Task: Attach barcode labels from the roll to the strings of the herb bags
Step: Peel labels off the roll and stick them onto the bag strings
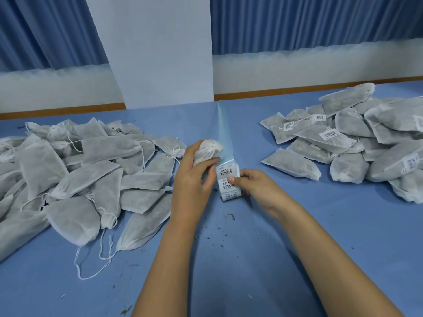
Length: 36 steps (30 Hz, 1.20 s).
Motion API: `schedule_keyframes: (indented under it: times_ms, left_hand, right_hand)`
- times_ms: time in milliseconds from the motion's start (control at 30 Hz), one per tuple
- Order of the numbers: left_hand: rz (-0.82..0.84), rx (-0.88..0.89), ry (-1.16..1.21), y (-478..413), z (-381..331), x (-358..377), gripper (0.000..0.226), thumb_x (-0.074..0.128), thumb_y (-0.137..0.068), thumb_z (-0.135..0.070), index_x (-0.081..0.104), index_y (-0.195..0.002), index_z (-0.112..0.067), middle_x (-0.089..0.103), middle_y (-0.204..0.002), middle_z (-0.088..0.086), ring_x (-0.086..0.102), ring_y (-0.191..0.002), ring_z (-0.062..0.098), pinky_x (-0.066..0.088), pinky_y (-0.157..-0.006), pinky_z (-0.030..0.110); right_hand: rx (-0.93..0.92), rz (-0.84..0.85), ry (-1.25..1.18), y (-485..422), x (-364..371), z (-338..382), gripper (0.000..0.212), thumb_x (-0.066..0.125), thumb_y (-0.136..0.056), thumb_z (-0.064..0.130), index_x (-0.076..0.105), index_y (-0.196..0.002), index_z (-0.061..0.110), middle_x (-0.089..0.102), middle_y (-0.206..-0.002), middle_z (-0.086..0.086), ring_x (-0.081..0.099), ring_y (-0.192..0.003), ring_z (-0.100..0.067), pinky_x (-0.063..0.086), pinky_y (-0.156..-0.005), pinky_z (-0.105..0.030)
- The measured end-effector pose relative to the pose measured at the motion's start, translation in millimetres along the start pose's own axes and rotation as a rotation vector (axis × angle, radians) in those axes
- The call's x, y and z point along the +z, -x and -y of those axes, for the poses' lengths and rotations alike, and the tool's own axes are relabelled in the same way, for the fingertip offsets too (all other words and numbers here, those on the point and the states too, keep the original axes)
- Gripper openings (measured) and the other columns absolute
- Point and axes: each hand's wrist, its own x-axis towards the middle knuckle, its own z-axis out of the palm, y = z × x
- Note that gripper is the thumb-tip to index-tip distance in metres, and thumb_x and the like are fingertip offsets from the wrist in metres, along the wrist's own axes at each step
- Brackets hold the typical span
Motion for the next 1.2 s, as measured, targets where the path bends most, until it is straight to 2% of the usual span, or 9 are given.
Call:
schedule_keyframes:
  times_ms: [67, 167, 300, 400, 500, 733, 1033, 1133, 1200]
  left_hand:
    - [-0.006, 0.038, 0.011, 0, 0, -1, 0.014, 0.065, -0.086, 0.002, 0.073, -0.097, 0.001, 0.052, -0.128, 0.007, 0.05, -0.12, 0.012, 0.039, -0.102, 0.017]
    - [0.165, 0.06, -0.009, 1, 3, 0, 0.017, 0.07, -0.085, -0.003, 0.073, -0.102, -0.002, 0.053, -0.136, 0.01, 0.049, -0.126, 0.019, 0.039, -0.105, 0.023]
    - [0.338, -0.079, -0.023, 2, 7, 5, 0.027, 0.075, -0.083, -0.013, 0.073, -0.109, -0.005, 0.049, -0.14, -0.005, 0.046, -0.128, 0.011, 0.032, -0.106, 0.012]
    - [0.274, -0.135, -0.002, 2, 11, 5, 0.023, 0.076, -0.08, -0.008, 0.075, -0.103, -0.004, 0.049, -0.127, -0.013, 0.048, -0.117, 0.004, 0.028, -0.1, 0.002]
    - [0.225, -0.172, 0.027, 2, 13, 5, 0.017, 0.077, -0.079, -0.006, 0.076, -0.096, -0.003, 0.055, -0.121, -0.009, 0.055, -0.111, 0.008, 0.036, -0.098, 0.007]
    - [0.258, -0.172, 0.065, 0, 13, 3, 0.023, 0.082, -0.072, -0.006, 0.077, -0.094, -0.005, 0.059, -0.114, -0.007, 0.055, -0.1, 0.0, 0.039, -0.092, 0.006]
    - [0.227, -0.22, 0.086, 0, 10, 4, 0.015, 0.083, -0.073, -0.01, 0.079, -0.088, -0.01, 0.066, -0.106, -0.005, 0.063, -0.095, 0.009, 0.046, -0.087, 0.012]
    - [0.233, -0.243, 0.139, 0, 10, 2, 0.01, 0.08, -0.076, -0.009, 0.079, -0.085, -0.012, 0.067, -0.104, -0.007, 0.063, -0.092, 0.001, 0.045, -0.084, 0.01]
    - [0.179, -0.367, 0.208, -1, 7, 2, 0.012, 0.078, -0.078, -0.006, 0.08, -0.082, -0.017, 0.067, -0.096, -0.016, 0.061, -0.088, -0.009, 0.043, -0.078, 0.007]
  right_hand:
    - [0.008, -0.017, -0.01, 0, 1, 0, 0.015, 0.061, -0.092, 0.014, 0.065, -0.099, 0.002, 0.071, -0.087, -0.006, 0.065, -0.081, -0.019, 0.05, -0.086, -0.033]
    - [0.004, -0.028, 0.001, 1, 2, 0, 0.024, 0.062, -0.091, 0.019, 0.064, -0.101, -0.003, 0.069, -0.087, -0.008, 0.063, -0.082, -0.019, 0.048, -0.085, -0.034]
    - [-0.023, -0.017, 0.022, 4, 1, 1, 0.036, 0.062, -0.091, 0.022, 0.06, -0.102, -0.011, 0.067, -0.09, -0.014, 0.06, -0.085, -0.021, 0.045, -0.083, -0.034]
    - [-0.011, 0.069, 0.039, 5, -4, 3, 0.024, 0.06, -0.093, 0.021, 0.064, -0.098, -0.003, 0.07, -0.092, -0.009, 0.065, -0.084, -0.014, 0.049, -0.081, -0.026]
    - [-0.014, 0.102, 0.06, 5, -6, 3, 0.009, 0.058, -0.093, 0.013, 0.066, -0.093, 0.008, 0.07, -0.087, -0.002, 0.065, -0.079, -0.009, 0.051, -0.075, -0.019]
    - [-0.051, 0.015, 0.155, 3, -4, 1, 0.025, 0.056, -0.095, 0.025, 0.069, -0.092, 0.005, 0.073, -0.094, -0.01, 0.066, -0.084, -0.015, 0.051, -0.085, -0.032]
    - [-0.045, 0.053, 0.121, 2, -9, 0, 0.025, 0.058, -0.094, 0.026, 0.071, -0.095, 0.004, 0.074, -0.094, -0.007, 0.067, -0.083, -0.012, 0.052, -0.076, -0.021]
    - [-0.03, 0.082, 0.06, 2, -8, 0, 0.011, 0.063, -0.09, 0.016, 0.07, -0.092, 0.006, 0.073, -0.087, -0.004, 0.068, -0.078, -0.009, 0.05, -0.067, -0.016]
    - [-0.037, 0.059, 0.043, 1, -7, -2, 0.006, 0.064, -0.089, 0.013, 0.069, -0.088, 0.01, 0.073, -0.084, -0.003, 0.068, -0.074, -0.007, 0.049, -0.065, -0.015]
